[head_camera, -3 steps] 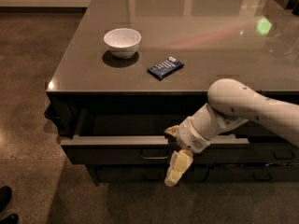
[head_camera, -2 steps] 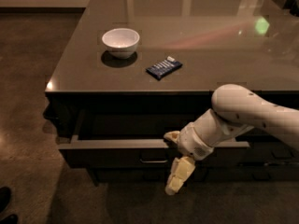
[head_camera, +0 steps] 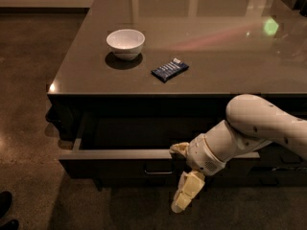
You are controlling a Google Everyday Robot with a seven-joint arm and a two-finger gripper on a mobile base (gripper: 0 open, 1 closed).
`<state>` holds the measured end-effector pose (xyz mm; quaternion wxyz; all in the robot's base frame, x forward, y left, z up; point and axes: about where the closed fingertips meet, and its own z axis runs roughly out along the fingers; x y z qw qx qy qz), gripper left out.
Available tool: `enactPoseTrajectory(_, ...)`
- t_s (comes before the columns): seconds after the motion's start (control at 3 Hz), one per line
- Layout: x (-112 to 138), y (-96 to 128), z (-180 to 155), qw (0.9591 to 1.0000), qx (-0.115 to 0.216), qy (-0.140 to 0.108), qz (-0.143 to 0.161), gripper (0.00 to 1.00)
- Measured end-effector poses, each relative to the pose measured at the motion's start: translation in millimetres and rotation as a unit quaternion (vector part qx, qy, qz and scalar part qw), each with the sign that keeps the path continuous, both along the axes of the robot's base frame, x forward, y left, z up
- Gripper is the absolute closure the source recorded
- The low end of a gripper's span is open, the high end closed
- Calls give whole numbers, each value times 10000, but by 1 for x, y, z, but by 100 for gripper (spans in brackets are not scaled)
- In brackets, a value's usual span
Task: Open top drawer
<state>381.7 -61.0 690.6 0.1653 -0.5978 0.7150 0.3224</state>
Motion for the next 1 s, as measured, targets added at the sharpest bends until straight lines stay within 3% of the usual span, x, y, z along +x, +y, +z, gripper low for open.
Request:
enactPoseTrajectory(0.67, 33, 10, 23, 9982, -263, -545, 36, 0)
enactPoseTrajectory(1.0, 32, 22, -2, 9991, -242, -216, 261, 0)
